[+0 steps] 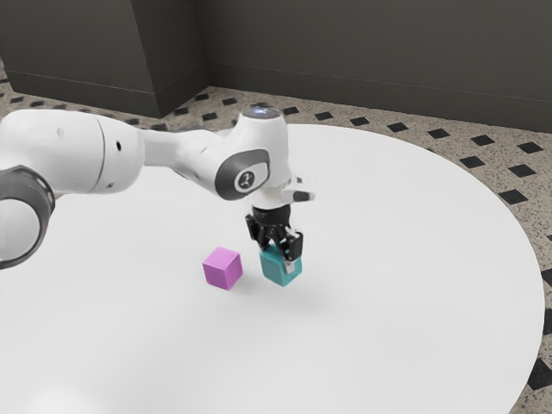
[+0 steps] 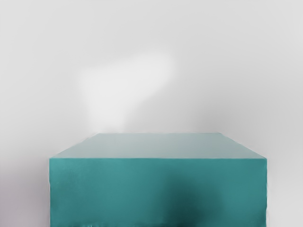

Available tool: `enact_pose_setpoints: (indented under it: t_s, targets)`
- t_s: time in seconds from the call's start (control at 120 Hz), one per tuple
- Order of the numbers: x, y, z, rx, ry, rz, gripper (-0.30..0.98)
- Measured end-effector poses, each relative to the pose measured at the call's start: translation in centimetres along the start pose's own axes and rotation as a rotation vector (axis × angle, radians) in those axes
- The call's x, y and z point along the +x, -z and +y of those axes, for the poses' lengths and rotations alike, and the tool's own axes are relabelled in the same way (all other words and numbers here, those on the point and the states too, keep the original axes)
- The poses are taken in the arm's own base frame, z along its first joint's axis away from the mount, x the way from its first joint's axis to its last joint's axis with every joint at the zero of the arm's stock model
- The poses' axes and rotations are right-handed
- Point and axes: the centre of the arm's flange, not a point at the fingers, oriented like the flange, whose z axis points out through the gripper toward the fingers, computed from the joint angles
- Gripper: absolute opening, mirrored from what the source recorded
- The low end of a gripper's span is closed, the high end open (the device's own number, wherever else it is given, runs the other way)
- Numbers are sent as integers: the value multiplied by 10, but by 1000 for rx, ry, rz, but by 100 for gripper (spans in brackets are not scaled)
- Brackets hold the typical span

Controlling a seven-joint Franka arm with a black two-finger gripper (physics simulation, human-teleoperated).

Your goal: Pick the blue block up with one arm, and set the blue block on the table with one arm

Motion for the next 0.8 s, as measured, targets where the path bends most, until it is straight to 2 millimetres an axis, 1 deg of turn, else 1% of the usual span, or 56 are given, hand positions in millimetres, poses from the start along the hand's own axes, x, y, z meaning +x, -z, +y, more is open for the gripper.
enact_pose_setpoints:
  t_s: [0.083,0.192,0.258,0.358,0.508,0.55,0.575,0.608,0.642,0.675,0.708,0.733,0.75,0.783,0.8]
  targets:
    - [-1,-19,1,0,19,-12,28]
    - [0,-25,2,2,45,-6,30]
    - [0,-26,3,0,55,-2,40]
    - [0,-25,4,-6,68,3,50]
    - [2,-23,2,-8,84,12,60]
    - [3,-18,1,-12,94,19,61]
    - [3,-13,-4,-17,110,25,62]
    - [3,2,-19,-25,151,38,63]
    - [-1,25,-35,-38,197,52,64]
    - [-9,64,-50,-46,239,79,64]
    - [-22,106,-64,-53,280,107,65]
    - [-36,141,-74,-54,309,128,65]
    - [-46,160,-81,-56,327,136,66]
    - [-69,192,-94,-63,366,142,66]
    - [-81,205,-101,-69,386,141,66]
